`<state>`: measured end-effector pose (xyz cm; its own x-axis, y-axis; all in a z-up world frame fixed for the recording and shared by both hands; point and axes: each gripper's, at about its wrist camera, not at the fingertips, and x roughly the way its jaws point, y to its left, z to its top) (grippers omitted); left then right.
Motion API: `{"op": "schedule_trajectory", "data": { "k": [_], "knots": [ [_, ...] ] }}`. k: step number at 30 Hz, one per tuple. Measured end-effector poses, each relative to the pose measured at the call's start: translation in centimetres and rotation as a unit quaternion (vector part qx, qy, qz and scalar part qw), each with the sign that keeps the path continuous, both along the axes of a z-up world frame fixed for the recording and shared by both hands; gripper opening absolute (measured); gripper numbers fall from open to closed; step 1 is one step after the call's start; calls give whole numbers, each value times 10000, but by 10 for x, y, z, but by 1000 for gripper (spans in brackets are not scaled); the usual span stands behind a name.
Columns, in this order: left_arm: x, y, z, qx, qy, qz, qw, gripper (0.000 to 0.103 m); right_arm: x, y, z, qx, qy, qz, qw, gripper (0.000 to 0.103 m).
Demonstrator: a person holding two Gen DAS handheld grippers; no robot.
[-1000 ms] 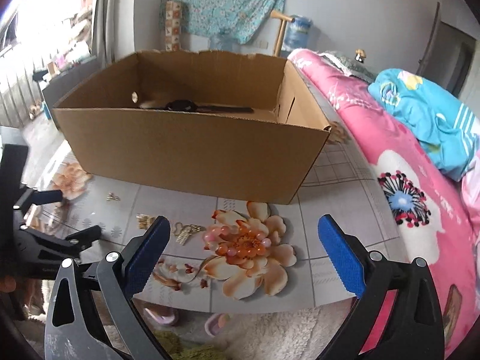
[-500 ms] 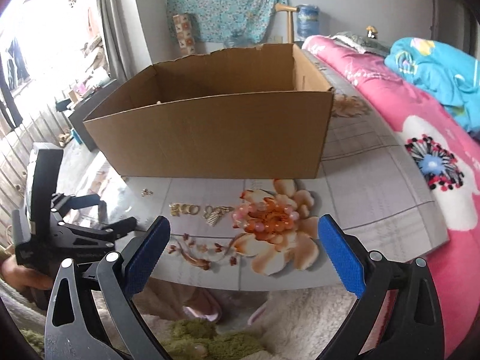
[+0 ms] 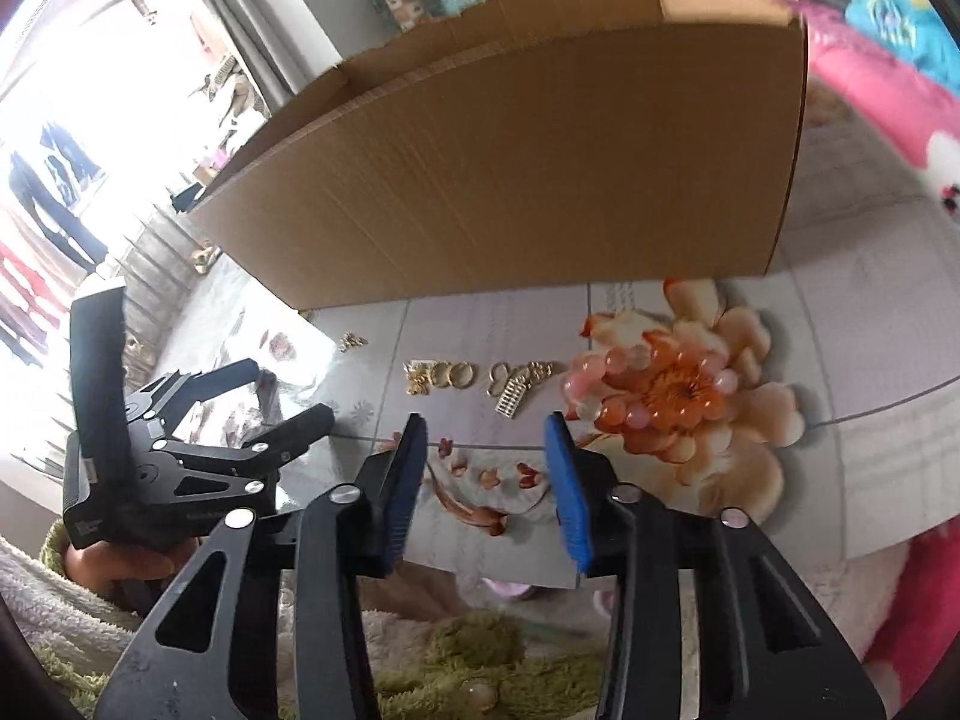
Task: Organize jewelry
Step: 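Move the right gripper to the small gold chain on the sheet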
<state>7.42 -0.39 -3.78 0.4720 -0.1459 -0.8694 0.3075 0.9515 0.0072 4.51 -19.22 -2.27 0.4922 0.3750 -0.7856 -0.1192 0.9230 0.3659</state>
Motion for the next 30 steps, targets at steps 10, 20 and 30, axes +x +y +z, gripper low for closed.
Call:
{"op": "schedule_trajectory", "data": {
  "k": [10, 20, 30],
  "knots": [
    [1, 0, 1, -6, -17, 2, 10000, 99, 18, -35, 3, -173, -181, -643, 9976, 31],
    [3, -2, 0, -32, -88, 6, 10000, 99, 13, 11, 9, -865, -446, 30, 9953, 30],
    [1, -1, 1, -42, -119, 8, 9999, 99, 24, 42, 0, -1379, -331, 183, 9897, 10]
  ]
}}
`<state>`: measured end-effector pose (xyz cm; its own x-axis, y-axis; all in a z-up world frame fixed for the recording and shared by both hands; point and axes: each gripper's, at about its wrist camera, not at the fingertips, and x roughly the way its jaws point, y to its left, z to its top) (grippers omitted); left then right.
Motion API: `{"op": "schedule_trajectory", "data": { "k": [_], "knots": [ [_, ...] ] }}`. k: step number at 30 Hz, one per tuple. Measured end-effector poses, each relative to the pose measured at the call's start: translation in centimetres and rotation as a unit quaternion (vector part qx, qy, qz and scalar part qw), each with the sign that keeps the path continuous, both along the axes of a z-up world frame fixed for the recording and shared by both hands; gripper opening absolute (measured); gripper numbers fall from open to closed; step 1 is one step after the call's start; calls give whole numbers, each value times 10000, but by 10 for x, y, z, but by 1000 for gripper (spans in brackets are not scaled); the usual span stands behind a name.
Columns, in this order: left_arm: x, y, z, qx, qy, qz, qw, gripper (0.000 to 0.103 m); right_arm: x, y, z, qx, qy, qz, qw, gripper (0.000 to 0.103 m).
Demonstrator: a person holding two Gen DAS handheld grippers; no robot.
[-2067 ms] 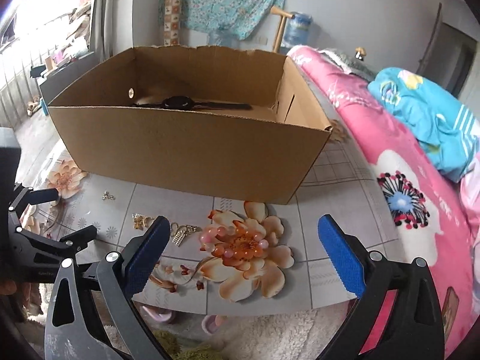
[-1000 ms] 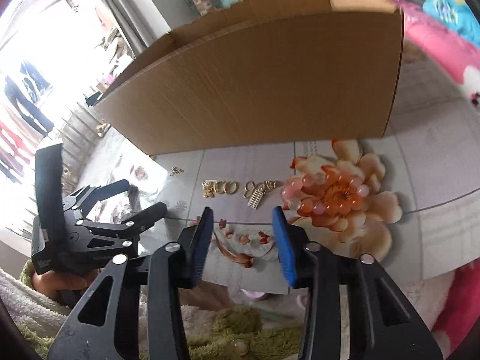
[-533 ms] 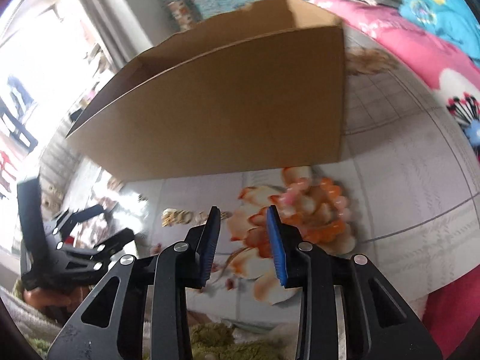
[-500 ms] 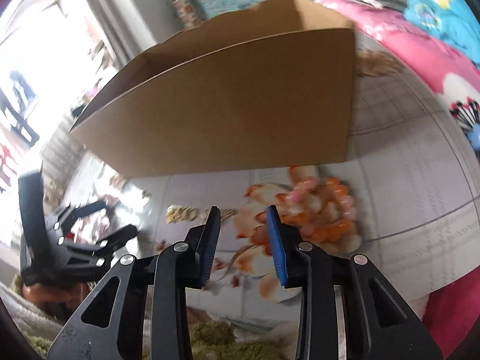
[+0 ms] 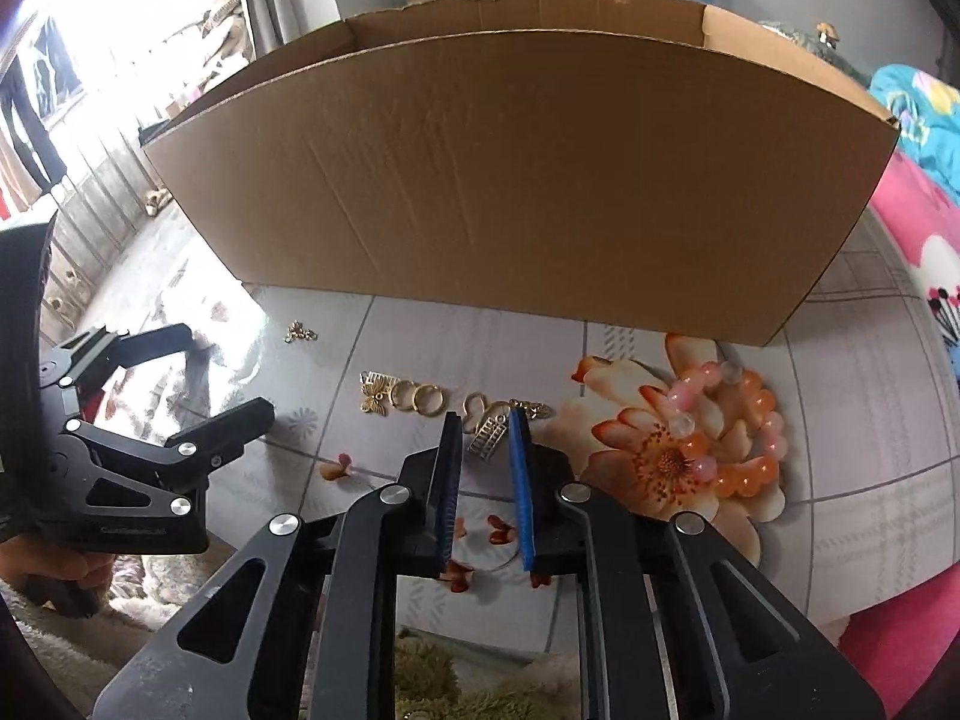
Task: Organize jewelry
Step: 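Move the right gripper to the small gold chain on the sheet, then close the right gripper on the small gold chain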
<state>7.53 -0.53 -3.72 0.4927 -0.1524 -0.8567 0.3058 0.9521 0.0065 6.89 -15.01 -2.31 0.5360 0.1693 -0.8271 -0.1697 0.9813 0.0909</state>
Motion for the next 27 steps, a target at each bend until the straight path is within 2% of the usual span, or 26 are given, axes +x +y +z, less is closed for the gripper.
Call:
{"op": "schedule_trajectory", "data": {
  "k": [3, 9, 18, 21, 23, 27],
  "knots": [
    [1, 0, 0, -2, 1, 2, 10000, 99, 2, 2, -1, -7, 48, -81, 10000, 4],
    [1, 0, 0, -11, -22, 5, 10000, 99, -2, -17, -3, 181, 205, -197, 9994, 2],
    [-1, 0, 0, -18, -36, 4, 10000, 99, -30, -46, 15, 361, -26, -267, 9990, 0],
    [-1, 0, 0, -20, -35, 5, 10000, 99, -38, -46, 17, 376, -24, -228, 9990, 3],
    [-1, 1, 0, -20, -38, 4, 10000, 99, -36, -40, 15, 317, -5, -173, 9993, 14],
    [-1, 0, 0, -20, -37, 3, 10000, 99, -28, -24, 8, 135, -32, -57, 9999, 15]
  ]
}}
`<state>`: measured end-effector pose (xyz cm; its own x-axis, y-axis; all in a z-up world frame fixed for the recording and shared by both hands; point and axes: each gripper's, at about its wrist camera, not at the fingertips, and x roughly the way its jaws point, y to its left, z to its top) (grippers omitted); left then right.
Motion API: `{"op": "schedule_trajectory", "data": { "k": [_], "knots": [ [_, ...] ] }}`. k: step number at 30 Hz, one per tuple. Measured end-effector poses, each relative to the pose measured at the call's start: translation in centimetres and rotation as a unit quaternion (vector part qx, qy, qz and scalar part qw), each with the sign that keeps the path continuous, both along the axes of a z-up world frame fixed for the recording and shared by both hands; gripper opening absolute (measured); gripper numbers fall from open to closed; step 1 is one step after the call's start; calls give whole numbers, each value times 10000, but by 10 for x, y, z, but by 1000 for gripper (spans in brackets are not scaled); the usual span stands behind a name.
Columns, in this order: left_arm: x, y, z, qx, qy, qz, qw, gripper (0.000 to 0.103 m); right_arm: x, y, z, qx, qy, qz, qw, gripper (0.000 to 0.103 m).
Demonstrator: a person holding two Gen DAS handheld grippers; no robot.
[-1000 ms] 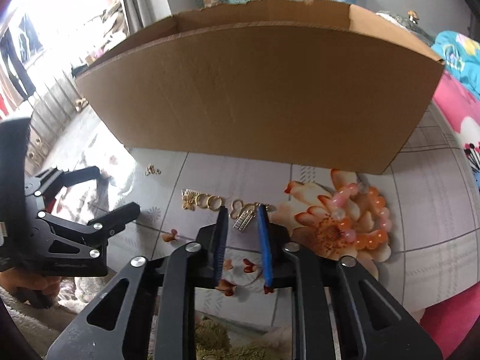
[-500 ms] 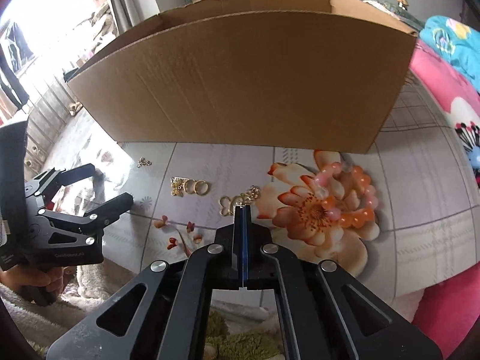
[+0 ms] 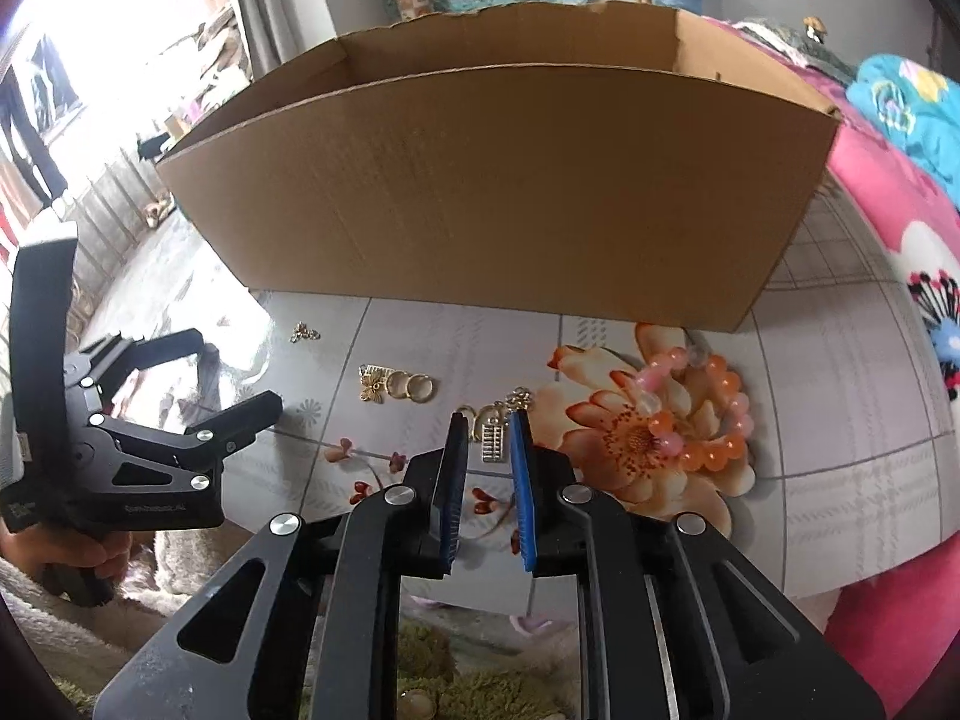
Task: Organize jewelry
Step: 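Close the right gripper on the small gold chain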
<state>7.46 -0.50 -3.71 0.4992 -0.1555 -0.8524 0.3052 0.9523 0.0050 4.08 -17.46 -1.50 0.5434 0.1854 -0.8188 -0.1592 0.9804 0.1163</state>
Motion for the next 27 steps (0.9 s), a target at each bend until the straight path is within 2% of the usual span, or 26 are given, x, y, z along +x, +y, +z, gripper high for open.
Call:
{"op": "schedule_trajectory", "data": {
  "k": [4, 6, 10, 15, 24, 27],
  "knots": [
    [0, 0, 0, 1, 1, 1, 10000, 99, 8, 10, -9, -146, 187, 80, 9997, 13],
    [-1, 0, 0, -6, -10, 3, 10000, 99, 9, 15, -8, -332, 147, 145, 9992, 3],
    [0, 0, 0, -3, -17, 0, 10000, 99, 13, 13, -9, -69, 208, 82, 9997, 0],
    [0, 0, 0, -5, -16, 3, 10000, 99, 12, 1, -1, 127, 154, 42, 9998, 0],
    [0, 0, 0, -5, -14, 3, 10000, 99, 4, -17, 14, 85, -10, -31, 10000, 0],
    [0, 0, 0, -4, -14, 1, 10000, 99, 8, -11, 7, 140, 146, 141, 9997, 6]
  ]
}}
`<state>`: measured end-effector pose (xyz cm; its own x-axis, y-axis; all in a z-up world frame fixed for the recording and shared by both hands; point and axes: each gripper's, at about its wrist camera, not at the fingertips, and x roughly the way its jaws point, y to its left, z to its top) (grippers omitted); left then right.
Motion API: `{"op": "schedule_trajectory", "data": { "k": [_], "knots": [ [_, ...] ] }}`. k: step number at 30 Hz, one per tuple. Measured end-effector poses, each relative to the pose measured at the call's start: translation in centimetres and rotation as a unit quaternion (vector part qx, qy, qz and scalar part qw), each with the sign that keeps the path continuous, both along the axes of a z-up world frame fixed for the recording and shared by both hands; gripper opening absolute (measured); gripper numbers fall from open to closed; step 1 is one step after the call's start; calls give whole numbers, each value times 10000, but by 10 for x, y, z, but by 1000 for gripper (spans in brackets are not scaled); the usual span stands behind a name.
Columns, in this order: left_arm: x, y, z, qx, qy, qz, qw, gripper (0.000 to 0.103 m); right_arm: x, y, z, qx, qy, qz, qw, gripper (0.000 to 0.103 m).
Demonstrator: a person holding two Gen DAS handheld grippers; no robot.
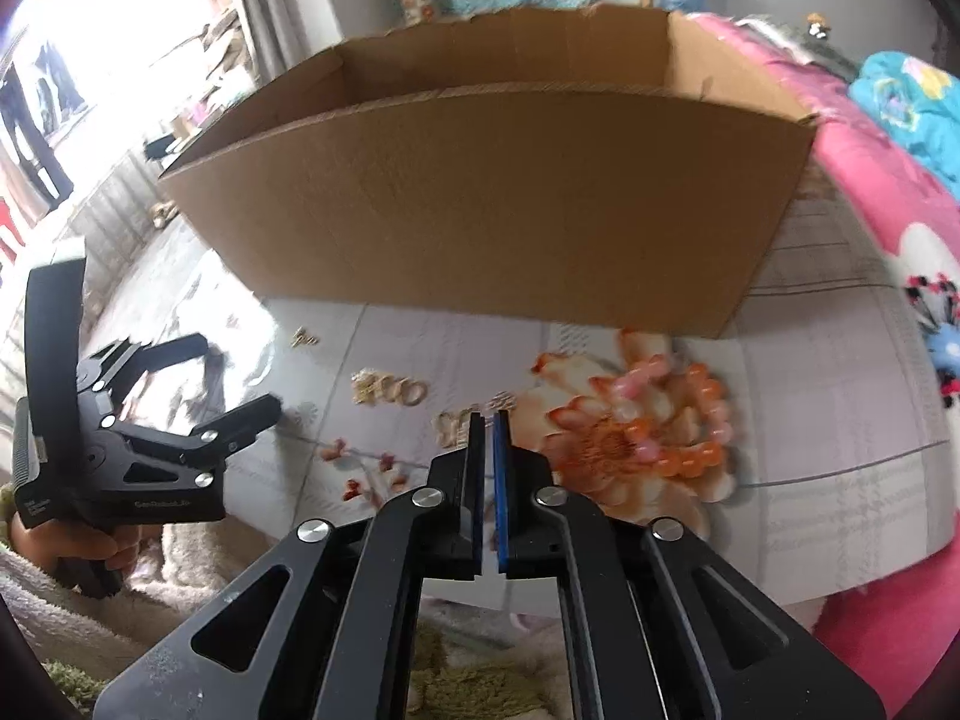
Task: Organize jewelry
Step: 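Close the right gripper on the small gold chain, then lift the gold chain with the right gripper toward the box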
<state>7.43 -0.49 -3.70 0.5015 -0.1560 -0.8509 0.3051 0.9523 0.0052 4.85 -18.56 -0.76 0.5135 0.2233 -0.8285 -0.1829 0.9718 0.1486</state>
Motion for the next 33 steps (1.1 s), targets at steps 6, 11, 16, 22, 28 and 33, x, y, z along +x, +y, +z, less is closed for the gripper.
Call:
{"op": "schedule_trajectory", "data": {
  "k": [6, 11, 16, 22, 28, 33],
  "knots": [
    [1, 0, 0, 0, -2, 1, 10000, 99, 2, 17, -12, -312, 147, 172, 9993, 15],
    [0, 0, 0, -4, -9, 2, 10000, 99, 6, 31, -17, -628, 151, 291, 9975, 3],
    [0, 0, 0, -6, -10, 3, 10000, 99, 11, 20, -17, -216, 264, 146, 9993, 2],
    [-1, 0, 0, -8, -17, 3, 10000, 99, 11, 6, -11, 5, 244, -13, 9997, 2],
    [-1, -1, 0, -5, -1, -17, 10000, 99, 5, -11, 16, 409, -158, -161, 9989, 2],
    [3, 0, 8, -139, -125, -115, 9998, 89, 8, -24, 15, 583, -72, -289, 9979, 2]
  ]
}}
